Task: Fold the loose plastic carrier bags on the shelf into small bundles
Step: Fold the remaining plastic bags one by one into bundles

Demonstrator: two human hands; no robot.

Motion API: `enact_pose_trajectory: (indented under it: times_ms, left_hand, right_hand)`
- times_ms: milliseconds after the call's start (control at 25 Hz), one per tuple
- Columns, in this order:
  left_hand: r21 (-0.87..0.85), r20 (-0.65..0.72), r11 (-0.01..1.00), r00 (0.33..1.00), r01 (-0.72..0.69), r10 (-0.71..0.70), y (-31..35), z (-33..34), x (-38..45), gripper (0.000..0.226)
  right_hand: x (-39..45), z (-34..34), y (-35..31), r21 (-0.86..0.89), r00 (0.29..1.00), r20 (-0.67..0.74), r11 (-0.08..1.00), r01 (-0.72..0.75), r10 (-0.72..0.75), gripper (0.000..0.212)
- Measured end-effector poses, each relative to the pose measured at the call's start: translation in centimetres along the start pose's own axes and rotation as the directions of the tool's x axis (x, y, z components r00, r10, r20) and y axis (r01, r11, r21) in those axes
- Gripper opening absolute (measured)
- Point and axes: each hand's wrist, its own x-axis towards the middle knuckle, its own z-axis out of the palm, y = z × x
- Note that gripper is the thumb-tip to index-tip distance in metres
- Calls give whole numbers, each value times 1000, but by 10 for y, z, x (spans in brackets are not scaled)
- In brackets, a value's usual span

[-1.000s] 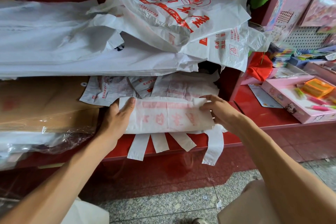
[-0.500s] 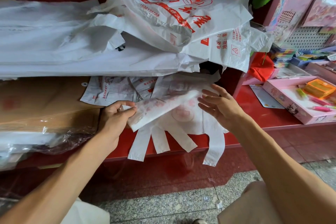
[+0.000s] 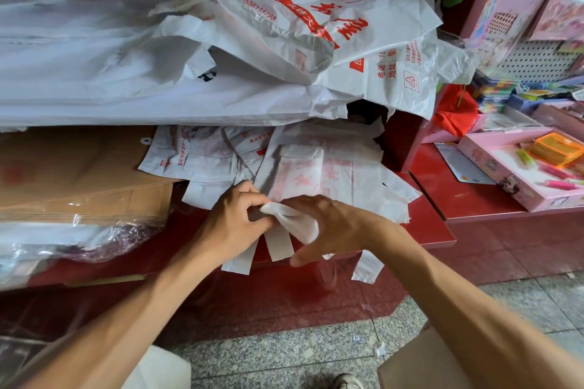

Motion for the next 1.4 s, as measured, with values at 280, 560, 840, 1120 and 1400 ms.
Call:
enact_pose_trajectory:
  times_ms: [280,560,840,1120,1400]
  left_hand:
    - [-104,159,975,971,196,-178,2,0,-2,15]
    - [-201,180,895,913,398,-366,2,4,1,11]
    - [158,21,975,987,156,-161,-3,15,1,44]
    - [404,326,915,933,8,-152,-8,11,4,99]
    - [461,292,884,954,-80,-66,-4,10,3,82]
  right_hand:
    - [3,-8,1,146,974,-210,988,-57,87,10]
    - [6,-11,13,365,897,-168,871,-329,409,19]
    - [10,1,13,-45,888,-385,956,-291,252,45]
    - [2,-7,17,-129,986,-83,979,-156,146,78]
    - [0,-4,5,-232,984,-97,958,-170,151,64]
